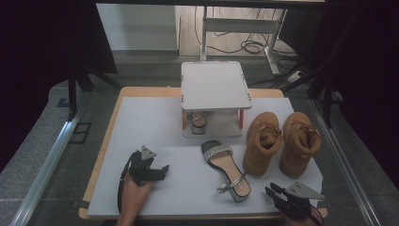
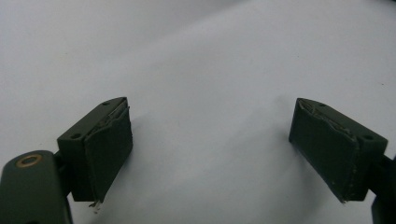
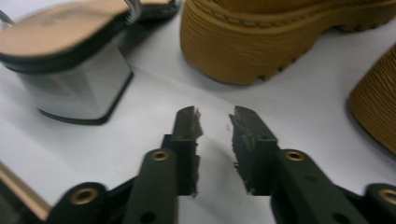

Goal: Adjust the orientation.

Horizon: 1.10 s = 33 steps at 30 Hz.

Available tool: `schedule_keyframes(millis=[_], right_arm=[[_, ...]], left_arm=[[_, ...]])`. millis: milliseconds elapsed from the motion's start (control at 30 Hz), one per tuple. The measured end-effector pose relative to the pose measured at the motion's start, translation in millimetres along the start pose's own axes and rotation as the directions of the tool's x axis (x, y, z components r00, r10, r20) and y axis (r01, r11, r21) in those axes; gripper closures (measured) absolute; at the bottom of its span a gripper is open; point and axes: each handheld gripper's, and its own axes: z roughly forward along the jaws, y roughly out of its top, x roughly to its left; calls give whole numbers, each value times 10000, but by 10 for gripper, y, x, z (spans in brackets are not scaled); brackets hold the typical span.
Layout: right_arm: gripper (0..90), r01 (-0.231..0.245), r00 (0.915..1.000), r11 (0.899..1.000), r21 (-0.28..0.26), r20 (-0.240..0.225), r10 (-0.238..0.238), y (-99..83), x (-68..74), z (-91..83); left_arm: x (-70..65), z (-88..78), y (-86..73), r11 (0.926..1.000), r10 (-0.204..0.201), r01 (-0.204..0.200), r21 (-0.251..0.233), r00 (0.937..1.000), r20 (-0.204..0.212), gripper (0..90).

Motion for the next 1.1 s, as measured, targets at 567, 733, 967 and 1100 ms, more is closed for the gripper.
schedule_keyframes(millis=[567, 733, 967, 1100], right_arm=[[900, 238, 9832, 9987, 444, -1818, -154, 103, 210, 104], [900, 415, 9767, 9977, 544, -2126, -290, 116, 276, 166], [900, 484, 9661, 9971, 583, -2561, -319, 130, 362, 217], [900, 567, 9594, 9960, 693, -2798, -351, 149, 426, 265]], left_arm=[[-1, 0, -1, 10000, 5, -5, -5, 10000, -6, 131], [-1, 0, -1, 10000, 6, -6, -9, 10000, -8, 131], [-1, 0, -1, 10000, 6, -6, -4, 10000, -6, 131], [-1, 0, -1, 10000, 6, -6, -5, 10000, -6, 131]])
